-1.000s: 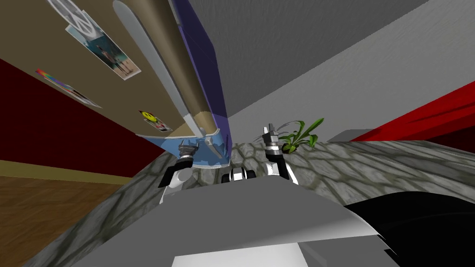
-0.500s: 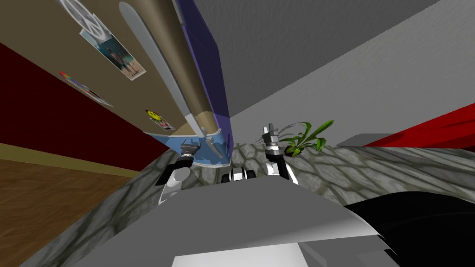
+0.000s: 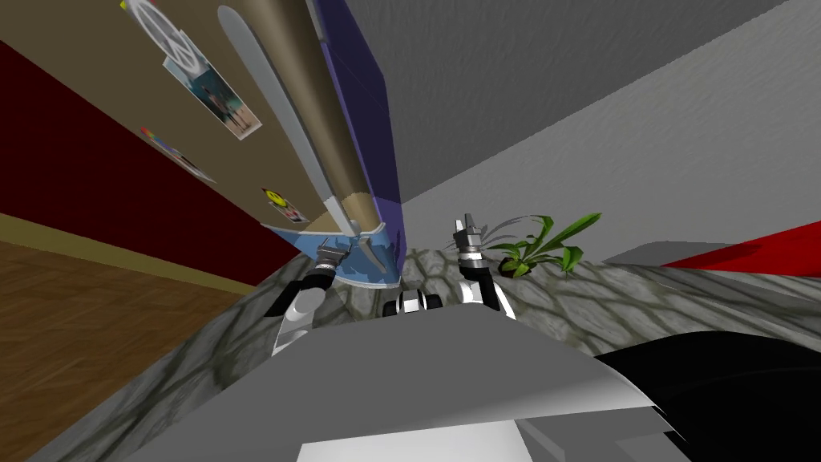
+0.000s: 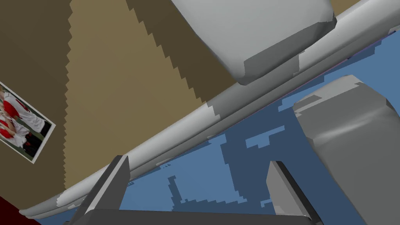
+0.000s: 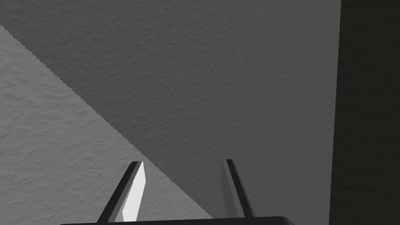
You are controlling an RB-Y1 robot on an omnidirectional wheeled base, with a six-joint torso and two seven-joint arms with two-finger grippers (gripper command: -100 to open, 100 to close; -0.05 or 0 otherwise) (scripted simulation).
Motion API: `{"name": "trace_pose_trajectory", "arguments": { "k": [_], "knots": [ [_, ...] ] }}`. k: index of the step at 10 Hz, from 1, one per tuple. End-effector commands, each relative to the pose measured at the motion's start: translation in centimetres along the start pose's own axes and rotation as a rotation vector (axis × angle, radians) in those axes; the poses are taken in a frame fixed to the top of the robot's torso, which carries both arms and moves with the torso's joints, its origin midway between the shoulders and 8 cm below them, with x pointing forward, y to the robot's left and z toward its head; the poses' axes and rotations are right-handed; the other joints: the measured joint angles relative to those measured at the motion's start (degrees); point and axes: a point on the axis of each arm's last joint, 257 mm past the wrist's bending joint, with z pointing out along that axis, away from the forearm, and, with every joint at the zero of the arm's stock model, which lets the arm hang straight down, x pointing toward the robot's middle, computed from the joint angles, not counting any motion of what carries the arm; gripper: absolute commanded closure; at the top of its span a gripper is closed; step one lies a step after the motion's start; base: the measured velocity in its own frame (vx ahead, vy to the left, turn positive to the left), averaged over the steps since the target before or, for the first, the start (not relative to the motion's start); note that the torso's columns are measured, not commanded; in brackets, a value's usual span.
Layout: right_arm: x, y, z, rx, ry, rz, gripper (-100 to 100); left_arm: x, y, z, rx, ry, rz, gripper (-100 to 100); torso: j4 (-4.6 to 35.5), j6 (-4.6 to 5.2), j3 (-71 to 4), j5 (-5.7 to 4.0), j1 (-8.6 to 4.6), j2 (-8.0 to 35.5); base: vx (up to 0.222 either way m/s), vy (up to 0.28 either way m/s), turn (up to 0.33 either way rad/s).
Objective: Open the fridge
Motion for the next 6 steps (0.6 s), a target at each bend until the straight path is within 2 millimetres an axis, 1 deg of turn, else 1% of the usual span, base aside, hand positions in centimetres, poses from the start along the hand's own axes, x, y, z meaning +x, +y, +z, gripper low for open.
{"name": "trace_pose_trajectory", "arguments": {
  "k": [1,2,3,4,6],
  "knots": [
    [0.0,0.0,0.0,0.000,0.000,0.000,0,1.3,0.5,0.3,-0.044,0.025,-0.032,-100,0.00,0.04,0.01,0.00,-0.01,0.02,0.034,-0.030,0.113],
    [0.0,0.0,0.0,0.000,0.000,0.000,0,1.3,0.9,0.2,-0.060,0.022,-0.031,-100,0.00,0.01,0.00,-0.01,-0.03,-0.01,0.030,-0.031,0.085],
    [0.0,0.0,0.0,0.000,0.000,0.000,0,2.2,1.2,0.3,-0.085,0.040,-0.048,-100,0.00,0.03,0.00,-0.01,-0.03,0.01,0.024,-0.034,0.130],
    [0.0,0.0,0.0,0.000,0.000,0.000,0,2.2,1.4,0.3,-0.091,0.039,-0.048,-100,0.01,0.01,0.01,-0.01,-0.03,0.02,0.025,-0.027,0.075],
    [0.0,0.0,0.0,0.000,0.000,0.000,0,4.0,1.8,0.4,-0.137,0.075,-0.072,-100,0.00,0.01,-0.01,-0.01,-0.02,-0.02,0.047,-0.037,0.163]
  ]
}}
